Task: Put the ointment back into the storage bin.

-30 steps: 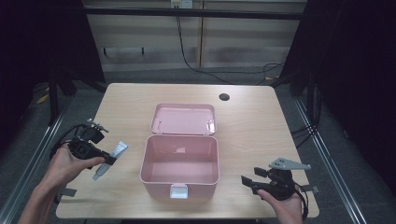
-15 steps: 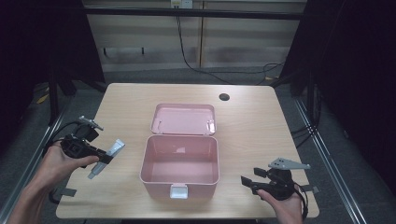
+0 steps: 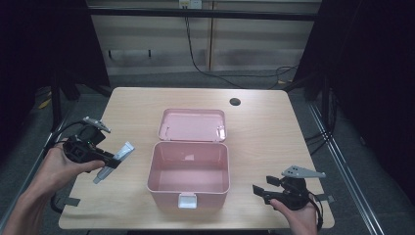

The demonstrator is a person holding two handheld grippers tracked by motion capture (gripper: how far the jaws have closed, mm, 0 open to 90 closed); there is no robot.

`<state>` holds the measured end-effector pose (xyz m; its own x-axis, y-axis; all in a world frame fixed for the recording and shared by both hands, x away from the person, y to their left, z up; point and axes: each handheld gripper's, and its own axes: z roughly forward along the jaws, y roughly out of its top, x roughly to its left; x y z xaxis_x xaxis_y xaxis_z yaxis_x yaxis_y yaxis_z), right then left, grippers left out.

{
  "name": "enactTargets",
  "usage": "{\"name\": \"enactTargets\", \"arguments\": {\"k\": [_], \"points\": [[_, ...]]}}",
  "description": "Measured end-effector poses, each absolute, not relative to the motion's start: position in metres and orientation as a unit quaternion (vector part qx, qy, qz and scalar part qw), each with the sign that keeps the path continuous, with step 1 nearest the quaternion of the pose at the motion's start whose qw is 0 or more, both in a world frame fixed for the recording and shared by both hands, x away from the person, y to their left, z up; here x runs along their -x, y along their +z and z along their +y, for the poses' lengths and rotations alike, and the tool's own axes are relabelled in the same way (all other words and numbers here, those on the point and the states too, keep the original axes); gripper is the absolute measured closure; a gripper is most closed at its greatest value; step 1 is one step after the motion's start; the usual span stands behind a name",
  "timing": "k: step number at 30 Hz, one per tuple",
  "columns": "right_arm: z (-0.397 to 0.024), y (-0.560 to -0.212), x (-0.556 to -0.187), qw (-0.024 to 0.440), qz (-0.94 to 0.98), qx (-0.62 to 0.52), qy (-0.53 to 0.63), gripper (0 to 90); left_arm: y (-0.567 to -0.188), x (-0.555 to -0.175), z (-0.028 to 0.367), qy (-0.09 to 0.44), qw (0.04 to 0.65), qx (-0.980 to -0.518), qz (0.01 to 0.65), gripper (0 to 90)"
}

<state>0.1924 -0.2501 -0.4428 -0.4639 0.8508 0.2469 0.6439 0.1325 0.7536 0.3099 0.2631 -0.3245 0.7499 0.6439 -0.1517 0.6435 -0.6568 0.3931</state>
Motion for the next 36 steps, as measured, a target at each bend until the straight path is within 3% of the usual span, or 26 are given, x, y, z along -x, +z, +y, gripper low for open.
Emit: {"name": "enactTargets", "arguments": {"k": [21,36], "points": [[-0.249,-0.443,-0.193,0.116,0.744,-0.503,0.424,31.5,-0.288,-0.299,0.224,0.013,0.217,-0.938,0.269,71.2],[-0.249,-0.443,-0.193,0.114,0.744,-0.503,0.424,31.2,-0.292,-0.306,0.190,-0.003,0.206,-0.953,0.223,71.2]]}}
